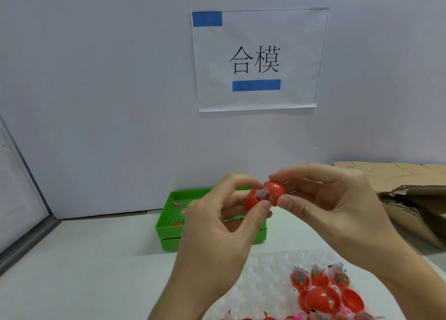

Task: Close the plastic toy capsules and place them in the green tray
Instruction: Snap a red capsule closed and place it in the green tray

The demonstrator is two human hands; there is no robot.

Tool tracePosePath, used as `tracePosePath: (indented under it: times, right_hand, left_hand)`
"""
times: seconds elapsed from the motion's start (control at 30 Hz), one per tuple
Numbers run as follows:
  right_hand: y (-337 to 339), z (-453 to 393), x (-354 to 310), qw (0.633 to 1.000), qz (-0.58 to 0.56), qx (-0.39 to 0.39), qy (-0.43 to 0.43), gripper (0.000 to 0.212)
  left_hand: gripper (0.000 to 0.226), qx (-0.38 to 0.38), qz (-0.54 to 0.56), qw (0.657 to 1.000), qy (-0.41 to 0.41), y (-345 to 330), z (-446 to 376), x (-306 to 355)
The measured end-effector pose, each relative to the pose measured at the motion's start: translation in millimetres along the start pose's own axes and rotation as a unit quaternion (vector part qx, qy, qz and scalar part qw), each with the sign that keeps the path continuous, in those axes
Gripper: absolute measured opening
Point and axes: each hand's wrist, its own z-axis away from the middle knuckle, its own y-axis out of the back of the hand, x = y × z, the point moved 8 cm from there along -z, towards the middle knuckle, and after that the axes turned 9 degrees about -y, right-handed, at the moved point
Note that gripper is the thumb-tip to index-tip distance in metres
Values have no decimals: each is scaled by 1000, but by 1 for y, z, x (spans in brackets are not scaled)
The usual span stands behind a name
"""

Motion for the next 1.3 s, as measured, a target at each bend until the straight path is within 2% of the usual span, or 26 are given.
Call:
tracePosePath:
  times: [0.2,0.27,0.37,0.67,0.73,0.8,0.9,1.07,1.3]
  right_hand:
    - [-2,1,-4,1000,5,-11,18,25]
    - [-3,1,-3,1000,8,-18,12,25]
    - [-3,1,0,1000,16,-19,-2,25]
    - [6,-2,8,998,43,10,-55,24]
    - [8,-1,3,992,113,23,-46,23]
    - [5,0,-3,981,191,27,-34,29]
    - [-1,2,-10,967,249,42,-21,28]
    - [1,3,-12,964,250,82,-27,17]
    - [2,1,-15,964,251,87,-23,23]
  left_hand:
    - [3,-1,-12,1000,-1,0,0,3]
    - [12,2,-9,1000,12,1,0,1]
    - [30,18,46,997,59,2,0,-8]
    - [31,44,189,977,93,0,1,-24]
    - [30,56,182,977,95,2,2,-26]
    - [30,62,154,982,86,3,1,-25]
    - [38,60,128,987,73,0,1,-19]
    - [34,48,82,994,53,-6,2,-15]
    - [34,35,105,993,34,-9,2,-11]
